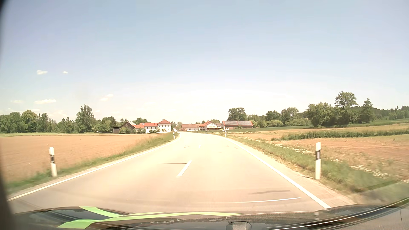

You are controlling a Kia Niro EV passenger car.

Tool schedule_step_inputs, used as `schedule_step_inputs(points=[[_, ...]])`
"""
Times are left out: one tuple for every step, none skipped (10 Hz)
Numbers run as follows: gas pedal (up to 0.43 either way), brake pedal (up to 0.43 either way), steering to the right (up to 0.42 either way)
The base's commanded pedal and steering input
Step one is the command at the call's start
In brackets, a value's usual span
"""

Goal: Follow the waypoints while adhering to traffic rules and regulations

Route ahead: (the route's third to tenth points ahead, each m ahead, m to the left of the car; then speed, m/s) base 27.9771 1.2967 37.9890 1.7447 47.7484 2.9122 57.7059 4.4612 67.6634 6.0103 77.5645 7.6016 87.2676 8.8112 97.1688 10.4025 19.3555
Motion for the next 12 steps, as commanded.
schedule_step_inputs(points=[[0.189, 0.000, -0.012], [0.189, 0.000, -0.011], [0.197, 0.000, -0.012], [0.197, 0.000, -0.012], [0.169, 0.000, -0.012], [0.157, 0.000, -0.013], [0.157, 0.000, -0.015], [0.169, 0.000, -0.016], [0.189, 0.000, -0.017], [0.220, 0.000, -0.017], [0.228, 0.000, -0.017], [0.228, 0.000, -0.016]])
